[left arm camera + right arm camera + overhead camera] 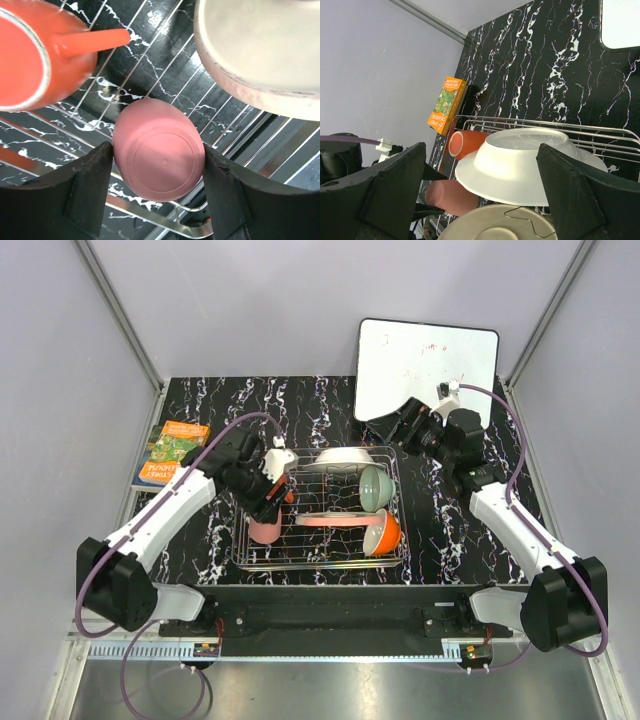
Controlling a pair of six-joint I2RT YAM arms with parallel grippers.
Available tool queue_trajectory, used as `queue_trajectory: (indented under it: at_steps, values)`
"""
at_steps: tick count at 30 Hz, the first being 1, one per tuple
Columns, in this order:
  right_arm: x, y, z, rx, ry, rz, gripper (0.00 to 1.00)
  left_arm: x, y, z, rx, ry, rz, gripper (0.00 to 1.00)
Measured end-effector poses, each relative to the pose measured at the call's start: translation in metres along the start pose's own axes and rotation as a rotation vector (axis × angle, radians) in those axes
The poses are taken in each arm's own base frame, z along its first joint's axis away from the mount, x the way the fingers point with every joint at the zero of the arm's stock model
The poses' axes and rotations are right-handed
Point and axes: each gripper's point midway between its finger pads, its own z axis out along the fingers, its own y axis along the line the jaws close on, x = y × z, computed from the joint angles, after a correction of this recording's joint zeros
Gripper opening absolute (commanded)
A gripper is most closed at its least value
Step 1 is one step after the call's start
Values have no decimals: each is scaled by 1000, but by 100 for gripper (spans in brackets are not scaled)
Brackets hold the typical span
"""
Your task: Load the mixed dishes into the dish rack
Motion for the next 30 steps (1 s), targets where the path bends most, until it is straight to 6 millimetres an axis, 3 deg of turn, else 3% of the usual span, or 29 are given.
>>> queue_trajectory:
  at_steps: [9,21,22,24,25,30]
  values:
    - [5,-5,0,9,12,-5,100,22,-14,19,48,-34,-34,0]
    - [7,-7,0,12,15,-8,100,20,-16,22,53,-84,-29,0]
    - [8,-8,0,13,16,-9,100,20,-16,22,52,-84,-29,12]
    - [8,-9,-1,17,20,-9,100,20,-16,22,52,-83,-30,24]
    - [9,-9,-1,18,21,-10,100,20,-16,22,52,-83,-30,37]
    - [10,-11,-1,24,26,-9,100,21,-16,23,52,-81,-29,68]
